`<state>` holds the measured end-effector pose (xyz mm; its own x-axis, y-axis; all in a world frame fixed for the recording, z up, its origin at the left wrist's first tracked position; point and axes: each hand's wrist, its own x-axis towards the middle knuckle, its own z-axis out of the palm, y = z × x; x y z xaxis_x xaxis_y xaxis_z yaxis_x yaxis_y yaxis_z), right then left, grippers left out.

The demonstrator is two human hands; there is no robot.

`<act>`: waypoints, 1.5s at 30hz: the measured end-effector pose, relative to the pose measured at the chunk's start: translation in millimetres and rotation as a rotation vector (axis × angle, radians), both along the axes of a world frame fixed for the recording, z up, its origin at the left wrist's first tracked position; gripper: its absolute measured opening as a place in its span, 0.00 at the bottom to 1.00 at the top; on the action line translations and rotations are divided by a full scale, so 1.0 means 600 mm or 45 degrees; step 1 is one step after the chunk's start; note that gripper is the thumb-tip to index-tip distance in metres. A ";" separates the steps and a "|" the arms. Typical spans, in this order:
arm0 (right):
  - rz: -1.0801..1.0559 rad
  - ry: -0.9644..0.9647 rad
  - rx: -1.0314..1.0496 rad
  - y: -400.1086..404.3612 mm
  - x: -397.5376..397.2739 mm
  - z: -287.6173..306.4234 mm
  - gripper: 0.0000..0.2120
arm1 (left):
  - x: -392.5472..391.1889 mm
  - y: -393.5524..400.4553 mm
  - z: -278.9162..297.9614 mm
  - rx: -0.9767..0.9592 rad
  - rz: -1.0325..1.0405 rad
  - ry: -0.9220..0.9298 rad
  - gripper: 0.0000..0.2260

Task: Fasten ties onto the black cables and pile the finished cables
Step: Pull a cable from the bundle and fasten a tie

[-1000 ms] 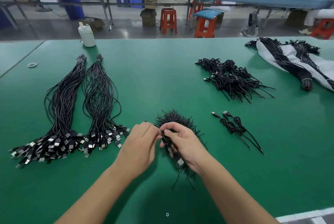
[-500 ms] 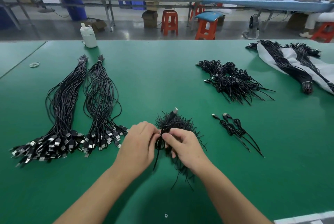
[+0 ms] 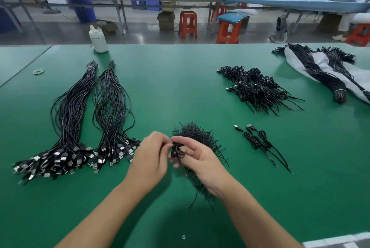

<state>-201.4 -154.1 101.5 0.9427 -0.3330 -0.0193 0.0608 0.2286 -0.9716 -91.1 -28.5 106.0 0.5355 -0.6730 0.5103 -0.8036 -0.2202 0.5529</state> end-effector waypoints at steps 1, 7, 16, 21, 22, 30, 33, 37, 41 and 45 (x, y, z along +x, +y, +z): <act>-0.005 -0.008 -0.013 0.002 0.001 0.001 0.18 | 0.000 -0.001 0.002 -0.009 0.005 0.029 0.03; -0.242 -0.048 -0.174 0.006 0.009 0.002 0.14 | -0.008 -0.005 0.012 -0.042 -0.005 0.101 0.03; -0.126 0.087 -0.108 -0.003 0.006 0.000 0.12 | -0.016 -0.005 -0.008 -0.023 -0.132 -0.383 0.04; -0.116 0.068 -0.152 -0.006 0.001 0.003 0.08 | -0.022 -0.009 -0.009 -0.024 -0.146 -0.283 0.04; -0.111 0.065 -0.163 -0.006 0.000 0.004 0.07 | -0.024 -0.010 -0.007 -0.018 -0.125 -0.194 0.04; -0.065 0.118 -0.332 -0.004 -0.001 0.006 0.21 | -0.017 -0.010 0.011 -0.047 0.059 0.283 0.09; -0.154 0.154 -0.534 0.001 -0.001 0.012 0.18 | -0.018 -0.011 0.014 -0.064 0.058 0.330 0.09; -0.271 0.176 -0.738 0.002 0.002 0.014 0.21 | -0.019 -0.012 0.011 -0.084 0.045 0.219 0.08; -0.133 0.251 -0.340 -0.004 0.002 0.008 0.23 | -0.015 -0.012 -0.001 -0.074 -0.048 -0.064 0.04; 0.080 0.274 -0.110 -0.020 -0.003 0.013 0.23 | -0.013 -0.005 -0.023 -0.170 -0.180 -0.348 0.06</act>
<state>-203.0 -166.3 109.1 0.9389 -0.2830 -0.1960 -0.1614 0.1410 -0.9768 -99.2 -31.7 92.4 0.2723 -0.6483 0.7111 -0.9437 -0.0356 0.3289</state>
